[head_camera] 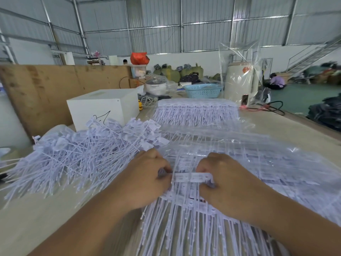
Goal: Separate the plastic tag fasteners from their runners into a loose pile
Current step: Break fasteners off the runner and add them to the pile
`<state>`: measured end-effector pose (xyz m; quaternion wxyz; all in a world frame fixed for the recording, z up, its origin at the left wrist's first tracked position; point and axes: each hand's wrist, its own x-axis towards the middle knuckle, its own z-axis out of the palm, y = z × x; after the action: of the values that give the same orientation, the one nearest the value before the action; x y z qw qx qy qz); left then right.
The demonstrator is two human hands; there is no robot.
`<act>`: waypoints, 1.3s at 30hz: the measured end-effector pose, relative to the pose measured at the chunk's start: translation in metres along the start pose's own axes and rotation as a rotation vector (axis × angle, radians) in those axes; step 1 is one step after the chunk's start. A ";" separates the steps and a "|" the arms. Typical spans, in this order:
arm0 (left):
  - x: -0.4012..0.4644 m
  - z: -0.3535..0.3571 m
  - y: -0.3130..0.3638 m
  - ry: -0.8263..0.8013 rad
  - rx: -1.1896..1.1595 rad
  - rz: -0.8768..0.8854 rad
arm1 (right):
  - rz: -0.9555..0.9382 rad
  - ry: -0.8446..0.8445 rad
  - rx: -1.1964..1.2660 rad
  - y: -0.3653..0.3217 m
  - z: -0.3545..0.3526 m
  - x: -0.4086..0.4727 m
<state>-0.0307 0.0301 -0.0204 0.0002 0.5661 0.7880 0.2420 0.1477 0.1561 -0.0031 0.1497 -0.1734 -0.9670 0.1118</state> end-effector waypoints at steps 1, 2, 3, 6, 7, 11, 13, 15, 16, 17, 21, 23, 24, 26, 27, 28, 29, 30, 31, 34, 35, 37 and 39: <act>0.000 0.000 0.000 0.028 -0.033 0.001 | -0.007 0.029 0.000 -0.001 -0.002 0.000; 0.001 0.000 0.001 0.056 -0.081 0.000 | -0.012 0.055 0.003 -0.002 -0.004 -0.001; 0.002 0.000 0.002 0.084 -0.146 -0.005 | -0.020 0.079 0.006 -0.003 -0.006 -0.002; 0.003 -0.005 0.005 0.148 -0.345 -0.041 | -0.087 0.159 -0.006 -0.003 -0.010 -0.004; 0.003 -0.006 0.007 0.167 -0.391 -0.054 | -0.113 0.183 -0.007 -0.003 -0.010 -0.004; 0.003 -0.013 0.015 0.234 -0.574 -0.062 | -0.165 0.305 -0.072 -0.006 -0.013 -0.007; 0.001 -0.016 0.020 0.247 -0.620 -0.058 | -0.139 0.379 -0.106 -0.007 -0.015 -0.008; -0.002 -0.017 0.025 0.282 -0.556 -0.042 | -0.139 0.412 -0.161 -0.008 -0.016 -0.007; -0.003 -0.018 0.028 0.320 -0.473 -0.022 | -0.155 0.409 -0.195 -0.008 -0.017 -0.007; -0.004 -0.019 0.030 0.371 -0.376 0.001 | -0.169 0.398 -0.232 -0.007 -0.017 -0.006; -0.006 -0.026 0.033 0.520 -0.211 0.061 | -0.191 0.375 -0.322 -0.007 -0.023 -0.007; -0.009 -0.026 0.035 0.453 -0.357 0.030 | -0.220 0.379 -0.279 -0.007 -0.026 -0.008; -0.010 -0.025 0.035 0.412 -0.420 0.018 | -0.232 0.370 -0.241 -0.007 -0.027 -0.008; -0.009 -0.022 0.037 0.370 -0.492 0.015 | -0.256 0.313 -0.136 -0.009 -0.029 -0.008; -0.008 -0.022 0.038 0.358 -0.519 0.014 | -0.267 0.279 -0.086 -0.010 -0.030 -0.008; -0.007 -0.023 0.039 0.351 -0.561 0.015 | -0.267 0.247 -0.046 -0.010 -0.030 -0.007; -0.007 -0.023 0.041 0.349 -0.621 0.016 | -0.260 0.219 -0.015 -0.009 -0.029 -0.005; -0.008 -0.025 0.043 0.348 -0.691 0.019 | -0.256 0.206 0.007 -0.008 -0.027 -0.004; -0.009 -0.026 0.045 0.339 -0.749 0.022 | -0.259 0.208 0.018 -0.007 -0.026 -0.004; -0.010 -0.027 0.053 0.255 -0.786 0.040 | -0.281 0.280 0.028 -0.006 -0.026 -0.005; -0.011 -0.026 0.054 0.232 -0.802 0.036 | -0.296 0.321 0.025 -0.006 -0.027 -0.006; -0.011 -0.029 0.053 0.197 -0.838 0.017 | -0.326 0.376 0.018 -0.006 -0.029 -0.008; -0.012 -0.035 0.051 0.163 -0.835 0.006 | -0.347 0.374 0.030 -0.008 -0.030 -0.010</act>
<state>0.0092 0.0187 0.0265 0.1662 0.4988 0.6181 0.5844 0.1638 0.1500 0.0249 0.3456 -0.0201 -0.9359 0.0645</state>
